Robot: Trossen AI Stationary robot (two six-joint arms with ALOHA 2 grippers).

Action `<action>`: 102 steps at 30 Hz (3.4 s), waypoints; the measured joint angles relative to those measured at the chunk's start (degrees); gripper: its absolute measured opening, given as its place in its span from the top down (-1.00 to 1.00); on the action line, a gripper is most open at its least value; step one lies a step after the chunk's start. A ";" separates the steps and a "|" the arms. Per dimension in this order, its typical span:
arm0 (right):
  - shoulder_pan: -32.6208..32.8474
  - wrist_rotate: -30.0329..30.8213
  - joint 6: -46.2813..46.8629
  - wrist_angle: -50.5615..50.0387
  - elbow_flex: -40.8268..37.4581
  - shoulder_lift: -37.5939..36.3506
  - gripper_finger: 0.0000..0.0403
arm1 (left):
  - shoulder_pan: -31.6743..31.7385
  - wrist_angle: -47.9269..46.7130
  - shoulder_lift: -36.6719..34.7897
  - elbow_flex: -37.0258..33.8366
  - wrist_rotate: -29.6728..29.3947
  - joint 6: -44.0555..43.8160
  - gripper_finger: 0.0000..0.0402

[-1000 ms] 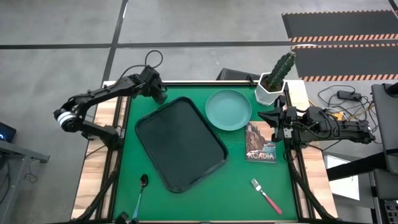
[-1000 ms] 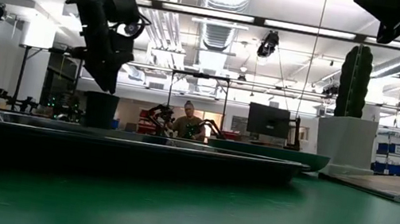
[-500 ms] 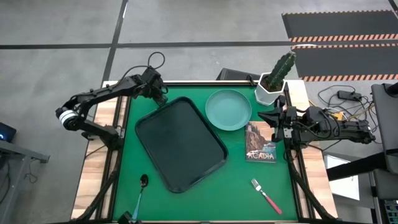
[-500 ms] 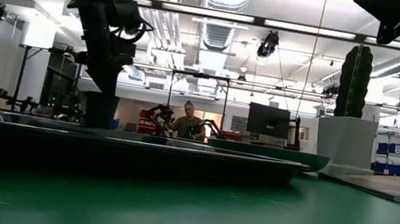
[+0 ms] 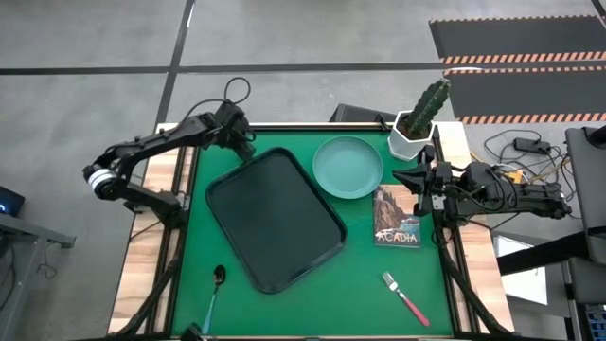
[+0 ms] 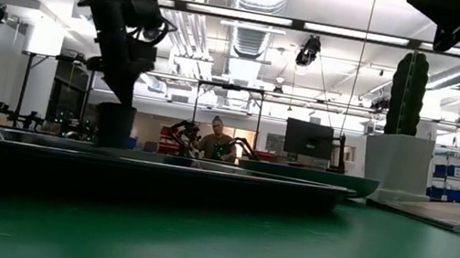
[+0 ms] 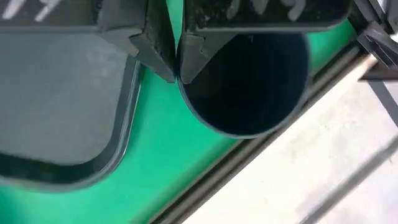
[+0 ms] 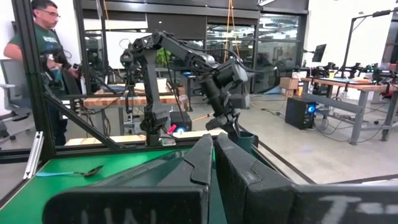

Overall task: Pick and place plate/cup/fork/spoon on tray
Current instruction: Put the black cup on the black serving tray, then put the blue plate on the black serving tray at the bottom of the black cup

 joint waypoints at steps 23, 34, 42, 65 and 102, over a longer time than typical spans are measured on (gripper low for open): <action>0.00 0.00 0.00 -0.47 0.00 0.01 0.96 | -27.02 -0.18 2.99 9.51 -7.76 -13.51 1.00; 0.00 0.00 0.00 -0.56 0.00 0.01 0.96 | -26.38 0.26 9.96 9.42 -7.93 -13.33 1.00; 0.00 0.00 0.00 -0.63 0.00 0.01 0.96 | -26.36 1.45 12.75 9.44 -8.21 -13.22 1.00; 0.00 0.00 0.00 -0.82 0.00 0.01 0.96 | -25.21 2.72 12.62 9.59 -7.52 -12.05 1.00; 0.00 -0.02 1.49 -1.22 0.00 -0.01 0.96 | -32.89 15.40 3.21 11.99 -2.61 -9.87 0.30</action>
